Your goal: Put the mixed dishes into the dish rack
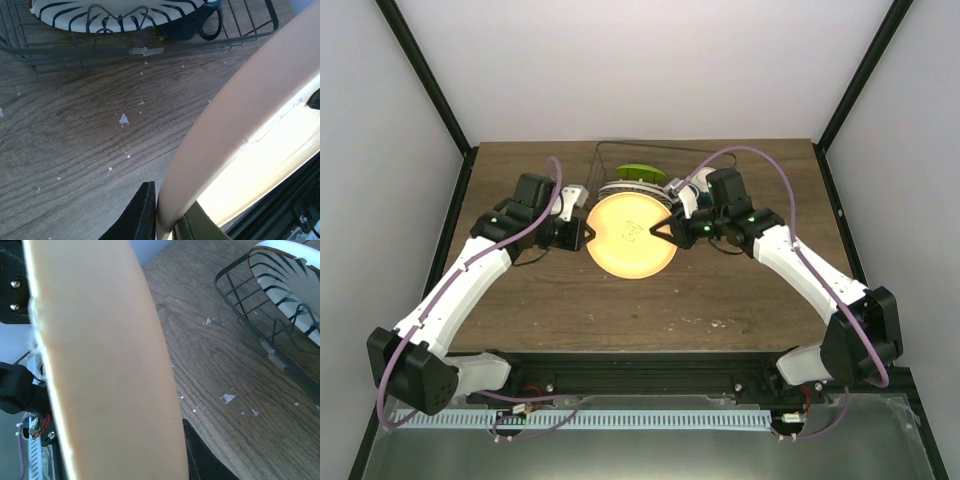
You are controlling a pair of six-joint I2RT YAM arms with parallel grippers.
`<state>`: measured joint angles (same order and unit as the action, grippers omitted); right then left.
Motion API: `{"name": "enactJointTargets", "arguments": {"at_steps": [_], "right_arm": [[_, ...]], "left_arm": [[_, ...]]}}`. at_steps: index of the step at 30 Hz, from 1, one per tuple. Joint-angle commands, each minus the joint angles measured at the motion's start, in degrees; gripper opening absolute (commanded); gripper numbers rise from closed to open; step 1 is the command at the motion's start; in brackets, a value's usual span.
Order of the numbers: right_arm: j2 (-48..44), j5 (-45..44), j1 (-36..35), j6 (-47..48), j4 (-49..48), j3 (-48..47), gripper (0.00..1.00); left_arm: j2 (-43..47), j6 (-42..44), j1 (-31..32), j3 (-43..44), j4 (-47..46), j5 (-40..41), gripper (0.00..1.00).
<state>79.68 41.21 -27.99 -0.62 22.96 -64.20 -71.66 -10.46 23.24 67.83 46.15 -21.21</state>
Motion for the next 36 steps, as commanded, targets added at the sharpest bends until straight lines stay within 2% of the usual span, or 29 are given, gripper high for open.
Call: {"name": "enactJointTargets", "arguments": {"at_steps": [1, 4, 12, 20, 24, 29, 30, 36], "right_arm": [[0.2, 1.6, -0.8, 4.0, -1.3, -2.5, 0.01], [0.2, 1.0, -0.7, 4.0, -1.5, -2.5, 0.01], [-0.6, -2.3, -0.8, 6.0, -0.1, -4.0, 0.01], [-0.3, -5.9, -0.8, 8.7, 2.4, -5.9, 0.01], [0.1, -10.3, -0.7, 11.6, 4.5, -7.9, 0.01], [-0.8, -17.4, -0.7, 16.1, 3.6, -9.6, 0.01], [-1.1, -18.6, -0.7, 17.3, 2.7, -9.6, 0.01], [-3.0, -26.6, -0.7, 24.3, -7.3, -7.6, 0.01]], "left_arm": [[-1.3, -1.1, -0.2, 1.5, -1.3, 0.5, 0.1], [-2.2, -0.5, -0.2, 2.0, -0.9, 0.4, 0.12], [-3.4, -0.1, -0.3, 1.5, -0.1, 0.7, 0.29], [-3.2, 0.3, -0.3, 0.2, 1.6, 2.4, 0.39], [-2.4, 0.1, -0.3, -0.7, 2.8, 4.6, 0.55], [-1.4, -1.0, -0.7, 1.3, 4.3, 9.2, 0.94], [-1.5, -1.6, -1.0, 2.3, 4.8, 10.4, 0.99], [-4.8, -6.6, -4.3, 9.3, 6.3, 20.0, 1.0]]}}
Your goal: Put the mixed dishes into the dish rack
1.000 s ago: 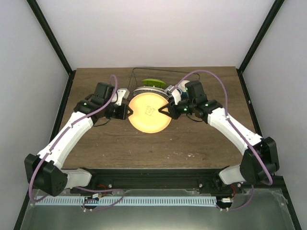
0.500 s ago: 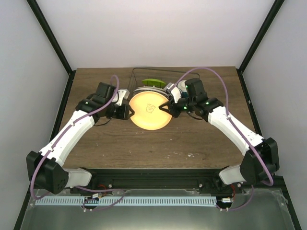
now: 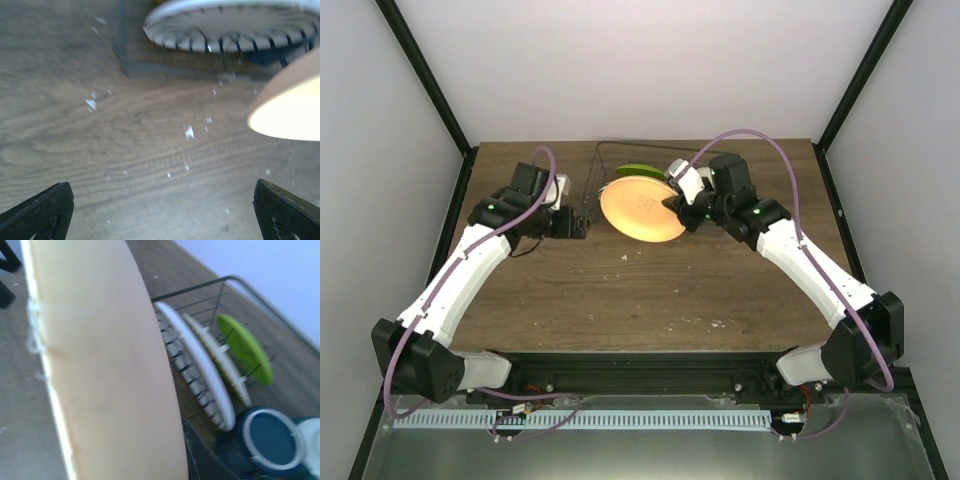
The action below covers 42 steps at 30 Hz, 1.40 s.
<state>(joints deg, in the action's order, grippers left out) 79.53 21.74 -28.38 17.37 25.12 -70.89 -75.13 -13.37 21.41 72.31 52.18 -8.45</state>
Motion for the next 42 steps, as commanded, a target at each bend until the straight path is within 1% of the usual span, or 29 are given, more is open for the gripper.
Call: {"name": "enactJointTargets", "arguments": {"at_steps": [1, 4, 6, 9, 15, 21, 26, 33, 42], "right_arm": [[-2.9, -8.3, -0.3, 7.4, -11.9, -0.3, 0.01], [-2.1, -11.1, -0.3, 11.4, -17.5, 0.2, 0.01], [-1.6, -12.7, -0.3, 13.4, -20.4, 0.3, 0.01], [-1.1, -11.9, -0.4, 16.4, -24.1, 1.2, 0.01], [-1.2, -9.8, -1.9, 23.0, -29.8, 6.0, 0.01], [-2.4, -9.9, -3.5, 27.2, -31.7, 8.9, 0.01], [-4.2, -12.8, -4.4, 29.3, -36.3, 13.4, 0.01], [-4.4, -18.4, -7.7, 30.9, -39.5, 17.9, 0.01], [-2.0, -26.2, -10.5, 33.2, -50.7, 23.8, 0.01]], "left_arm": [[-1.4, -4.2, -3.4, 5.1, -1.7, 6.7, 1.0], [-2.0, -4.9, -6.5, 6.7, -6.2, 4.1, 1.0], [-3.6, -4.3, -7.6, 8.8, -6.8, 3.2, 1.0], [-5.8, -2.6, -7.6, 10.5, -6.6, 3.2, 1.0], [-7.6, -2.1, -8.0, 9.5, -7.9, 2.9, 1.0], [-8.0, -2.0, -8.4, 9.1, -8.2, 2.8, 1.0], [-7.9, -2.4, -8.6, 8.3, -8.6, 2.8, 1.0], [-7.8, -2.8, -8.6, 7.5, -8.7, 3.1, 1.0], [-7.4, -2.8, -8.6, 6.2, -8.7, 3.2, 1.0]]}}
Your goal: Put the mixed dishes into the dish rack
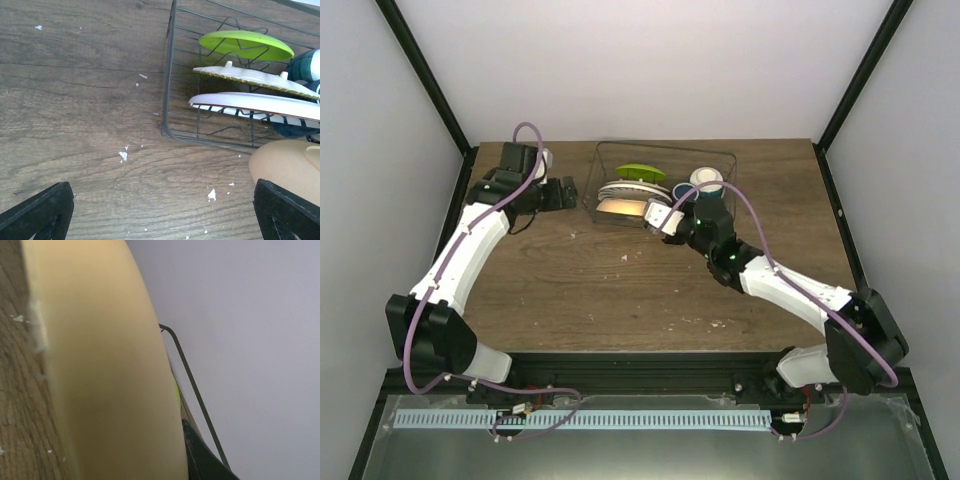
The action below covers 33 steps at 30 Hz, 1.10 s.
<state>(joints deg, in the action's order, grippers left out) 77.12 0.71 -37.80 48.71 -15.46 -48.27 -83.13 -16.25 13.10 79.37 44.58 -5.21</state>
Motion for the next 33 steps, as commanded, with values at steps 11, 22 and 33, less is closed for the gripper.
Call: {"name": "enactJointTargets", "arguments": {"at_steps": [11, 22, 33], "right_arm": [[4.6, -8.0, -1.5, 2.8, -15.6, 1.9, 0.01], [8.8, -7.8, -1.5, 2.8, -18.1, 2.1, 0.01], [13.0, -5.5, -1.5, 2.7, -14.1, -1.3, 0.01]], "left_arm": [[0.3, 0.4, -0.4, -1.3, -1.1, 0.2, 1.0], [-0.2, 0.8, -0.9, -1.8, -1.1, 0.0, 1.0], [-1.3, 1.0, -1.3, -1.1, -0.9, -0.5, 1.0]]}}
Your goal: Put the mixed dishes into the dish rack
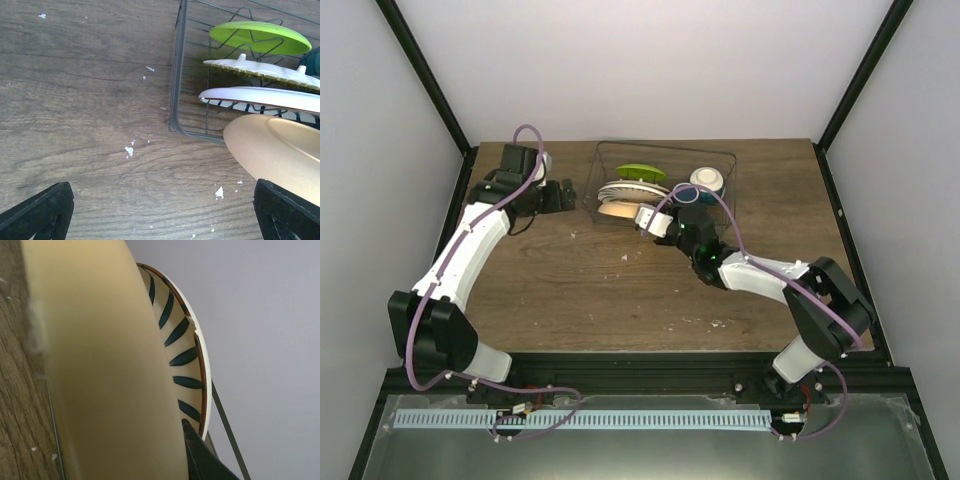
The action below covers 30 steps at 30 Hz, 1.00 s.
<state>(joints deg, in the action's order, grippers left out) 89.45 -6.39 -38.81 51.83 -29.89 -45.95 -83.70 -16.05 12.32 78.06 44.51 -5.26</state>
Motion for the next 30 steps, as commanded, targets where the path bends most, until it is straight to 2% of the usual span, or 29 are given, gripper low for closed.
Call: {"name": "enactJointTargets", "arguments": {"at_steps": [1, 3, 8, 11, 15, 24, 28, 30], "right_arm": [[0.8, 2.1, -0.5, -0.6, 1.1, -3.9, 0.01], [1.5, 3.6, -0.4, -1.1, 4.1, -5.3, 0.01], [4.7, 9.6, 0.1, -3.8, 18.6, -13.0, 0.01], [7.4, 10.5, 0.1, -3.9, 25.0, -16.6, 0.05], [8.6, 10.0, 0.1, -4.5, 28.4, -18.6, 0.16], [8.1, 5.3, 0.1, -7.1, 34.0, -19.9, 0.25], [6.5, 3.5, 0.1, -9.2, 34.2, -19.1, 0.35], [4.8, 3.8, 0.1, -10.2, 35.1, -19.0, 0.51]], "left_arm": [[-0.7, 0.9, -0.6, 0.2, -0.8, -0.5, 1.0], [-0.8, 1.0, -0.7, 0.2, -0.7, -0.5, 1.0], [-1.1, 1.2, -1.0, 0.3, -0.6, -0.8, 1.0], [-1.3, 1.3, -1.1, 0.4, -0.5, -1.0, 1.0], [-1.6, 1.4, -1.2, 0.6, -0.4, -1.2, 1.0], [-1.9, 1.5, -1.5, 1.0, -0.3, -1.3, 1.0], [-2.2, 1.4, -1.6, 1.3, -0.3, -1.3, 1.0], [-2.5, 1.2, -1.7, 1.7, 0.1, -1.4, 1.0]]}}
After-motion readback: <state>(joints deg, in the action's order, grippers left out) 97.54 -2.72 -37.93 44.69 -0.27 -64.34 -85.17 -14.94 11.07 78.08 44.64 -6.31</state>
